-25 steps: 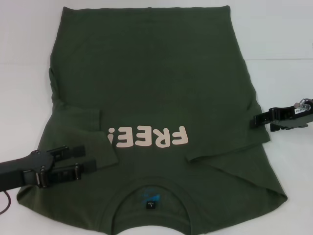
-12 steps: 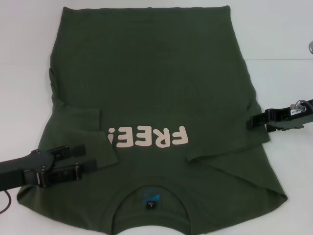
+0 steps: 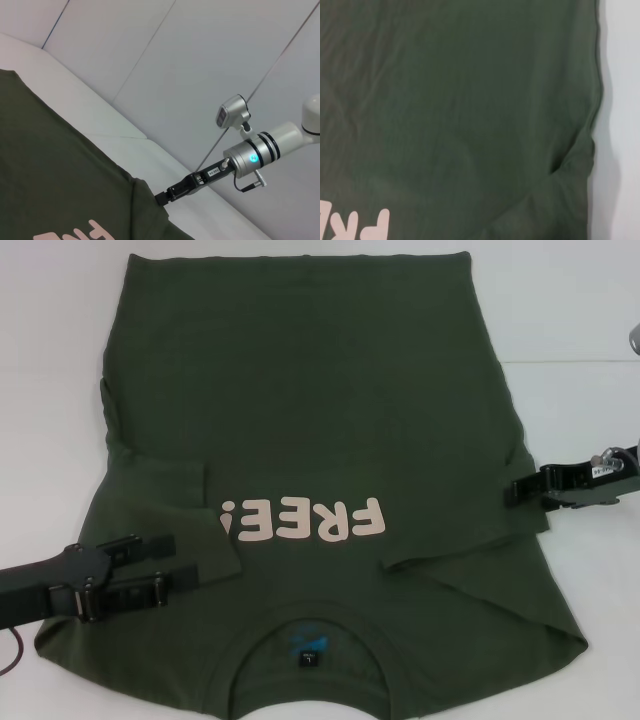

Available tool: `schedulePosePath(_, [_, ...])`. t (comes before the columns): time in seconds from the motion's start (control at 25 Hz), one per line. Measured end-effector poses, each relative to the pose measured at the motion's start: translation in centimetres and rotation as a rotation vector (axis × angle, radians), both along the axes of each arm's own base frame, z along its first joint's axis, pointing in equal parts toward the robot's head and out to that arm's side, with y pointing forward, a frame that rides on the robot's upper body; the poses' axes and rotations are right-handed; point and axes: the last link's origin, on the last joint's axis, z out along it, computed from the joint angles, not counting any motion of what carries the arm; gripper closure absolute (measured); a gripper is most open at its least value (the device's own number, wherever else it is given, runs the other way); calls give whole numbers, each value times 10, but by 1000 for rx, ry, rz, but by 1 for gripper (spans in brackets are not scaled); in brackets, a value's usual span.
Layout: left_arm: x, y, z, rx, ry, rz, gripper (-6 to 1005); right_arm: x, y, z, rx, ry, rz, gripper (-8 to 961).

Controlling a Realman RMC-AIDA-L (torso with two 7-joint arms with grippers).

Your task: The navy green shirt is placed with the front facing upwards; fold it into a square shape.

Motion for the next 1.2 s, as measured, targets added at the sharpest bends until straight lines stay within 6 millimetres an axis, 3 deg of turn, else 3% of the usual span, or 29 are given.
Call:
schedulePosePath(0.2, [0, 0, 0, 0, 0, 0, 110, 1, 0, 0, -1, -4, -5, 336])
schedulePosePath(0.36, [0, 0, 0, 0, 0, 1, 110, 1, -1, 0, -4, -7, -5, 590])
schedulePosePath(0.72, [-2, -1, 0, 6, 4, 0, 110, -1, 0, 0, -10, -7, 0, 796])
schedulePosePath(1.2, [-2, -1, 0, 7, 5, 2, 110, -4, 4, 5, 6, 2, 4, 924])
